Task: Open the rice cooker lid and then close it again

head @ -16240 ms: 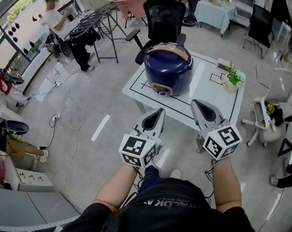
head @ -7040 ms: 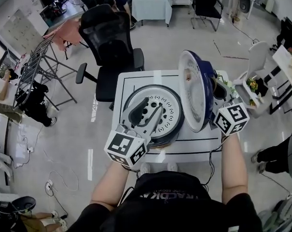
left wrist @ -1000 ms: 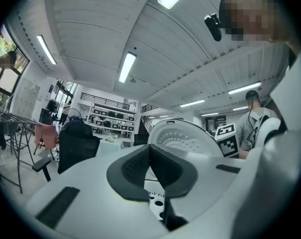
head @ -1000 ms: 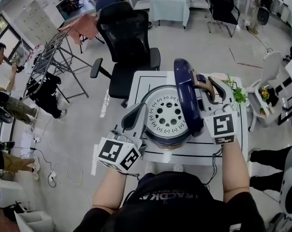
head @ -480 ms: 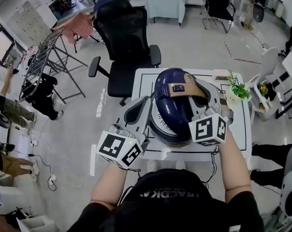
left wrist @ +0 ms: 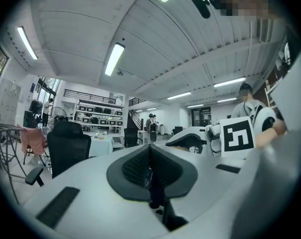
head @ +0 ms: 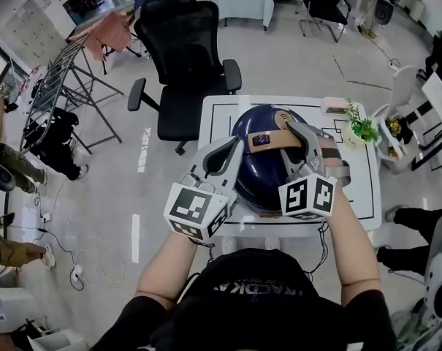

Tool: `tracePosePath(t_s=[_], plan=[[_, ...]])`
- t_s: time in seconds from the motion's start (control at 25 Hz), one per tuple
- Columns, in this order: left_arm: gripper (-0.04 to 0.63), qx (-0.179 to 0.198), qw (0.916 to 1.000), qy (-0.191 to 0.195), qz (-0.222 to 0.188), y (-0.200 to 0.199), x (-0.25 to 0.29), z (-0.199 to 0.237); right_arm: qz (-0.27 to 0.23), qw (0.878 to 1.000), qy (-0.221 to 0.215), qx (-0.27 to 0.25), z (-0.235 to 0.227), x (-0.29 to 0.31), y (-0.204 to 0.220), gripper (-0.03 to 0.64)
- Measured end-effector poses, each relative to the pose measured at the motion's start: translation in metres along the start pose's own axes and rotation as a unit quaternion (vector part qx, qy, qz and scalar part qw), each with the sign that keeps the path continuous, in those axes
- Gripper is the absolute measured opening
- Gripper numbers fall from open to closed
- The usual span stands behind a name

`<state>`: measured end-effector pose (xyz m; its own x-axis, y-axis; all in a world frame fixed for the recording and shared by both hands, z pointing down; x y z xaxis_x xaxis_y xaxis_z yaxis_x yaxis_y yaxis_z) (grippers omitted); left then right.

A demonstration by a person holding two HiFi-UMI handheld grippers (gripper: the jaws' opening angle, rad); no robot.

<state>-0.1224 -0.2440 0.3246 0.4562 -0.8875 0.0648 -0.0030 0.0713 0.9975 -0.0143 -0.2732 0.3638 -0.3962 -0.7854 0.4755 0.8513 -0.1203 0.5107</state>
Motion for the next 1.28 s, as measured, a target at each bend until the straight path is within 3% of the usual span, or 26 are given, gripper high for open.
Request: tracePosePath(t_s=[0.4,0.68,1.28], plan=[[0.003,0.04,0.9979,0.029,0.041,0.027,0.014,0.004,0.04,0.998,-0.007,-0.045,0.026,0.019,-0.009,0.143],[0.003,0.034,0.9964,0.048,0.06,0.047,0.016,0.01,0.063,0.996,-0.014,-0.059,0.04,0.029,-0.01,0.149],[0.002,0.04,0.9941,0.045,0.09,0.075,0.016,0.018,0.088,0.993,-0.022,-0.075,0.059,0.045,-0.008,0.16]])
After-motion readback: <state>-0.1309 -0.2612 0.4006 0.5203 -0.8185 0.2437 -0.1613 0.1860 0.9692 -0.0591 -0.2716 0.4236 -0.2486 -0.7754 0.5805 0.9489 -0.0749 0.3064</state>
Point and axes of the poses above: the fingertips, and each gripper's own axes: x forward along the fingers, z to its left, y out of its underside, the point moved 2 cm from there along -x, backward along the fingers, and after that the axes turned 12 degrees about -y, right-handed, at the moved point
